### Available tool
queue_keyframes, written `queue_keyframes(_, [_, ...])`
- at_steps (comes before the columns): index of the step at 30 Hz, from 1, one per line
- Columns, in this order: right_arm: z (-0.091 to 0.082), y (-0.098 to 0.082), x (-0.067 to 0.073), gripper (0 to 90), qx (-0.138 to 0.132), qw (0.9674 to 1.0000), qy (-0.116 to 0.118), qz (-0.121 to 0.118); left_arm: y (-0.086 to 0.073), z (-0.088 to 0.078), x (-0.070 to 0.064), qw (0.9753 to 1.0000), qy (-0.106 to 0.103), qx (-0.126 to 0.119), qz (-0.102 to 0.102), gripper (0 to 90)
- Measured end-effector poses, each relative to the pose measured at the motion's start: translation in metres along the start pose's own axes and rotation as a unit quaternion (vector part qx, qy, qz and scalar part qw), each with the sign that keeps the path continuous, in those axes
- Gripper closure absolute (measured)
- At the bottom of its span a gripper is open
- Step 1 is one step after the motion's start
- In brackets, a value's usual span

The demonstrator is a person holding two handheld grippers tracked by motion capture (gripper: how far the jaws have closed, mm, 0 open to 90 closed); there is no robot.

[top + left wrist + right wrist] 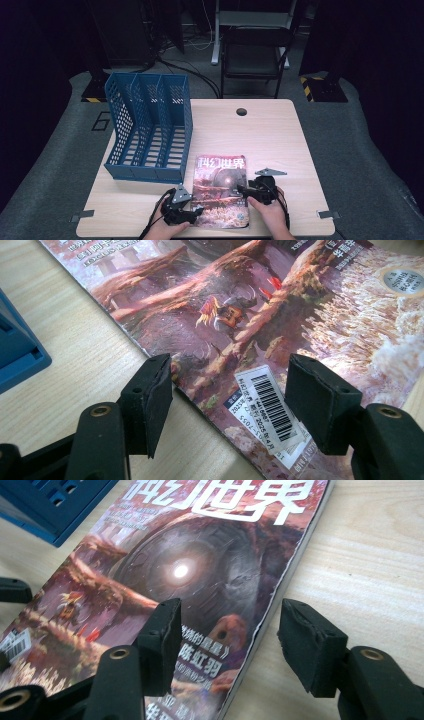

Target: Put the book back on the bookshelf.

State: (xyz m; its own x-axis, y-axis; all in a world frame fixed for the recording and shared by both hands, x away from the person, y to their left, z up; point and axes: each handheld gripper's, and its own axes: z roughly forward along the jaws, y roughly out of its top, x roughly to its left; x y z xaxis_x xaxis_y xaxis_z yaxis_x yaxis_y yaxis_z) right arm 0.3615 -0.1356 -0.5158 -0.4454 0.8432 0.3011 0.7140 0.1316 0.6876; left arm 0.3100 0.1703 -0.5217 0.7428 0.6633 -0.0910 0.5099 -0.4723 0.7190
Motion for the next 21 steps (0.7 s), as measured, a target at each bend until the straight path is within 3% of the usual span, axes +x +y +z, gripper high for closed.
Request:
queue_keyframes(3, [0.0007,0.0014,-0.0023,41.1,-0.005,1.0,-0.002,0.005,-0.0005,0.0,-0.0005,1.0,0.0,-0.002,-0.001,35.5])
queue_keyframes(7, [0.0032,0.0037,-0.007,40.8,-0.007,0.9995,0.007,0.031,-0.0017,0.0006,-0.008,1.0,-0.001,-0.004,-0.003,35.4])
queue_keyframes(18, [0.0087,0.0052,-0.0055,37.9,-0.009,0.9994,0.006,0.032,-0.0027,0.0024,-0.0055,0.9998,-0.008,-0.015,0.003,35.0])
queue_keyframes(21, [0.0084,0.0052,-0.0058,37.3,-0.008,0.999,0.01,0.043,-0.0028,0.0023,-0.0055,0.9998,-0.009,-0.015,0.003,35.0])
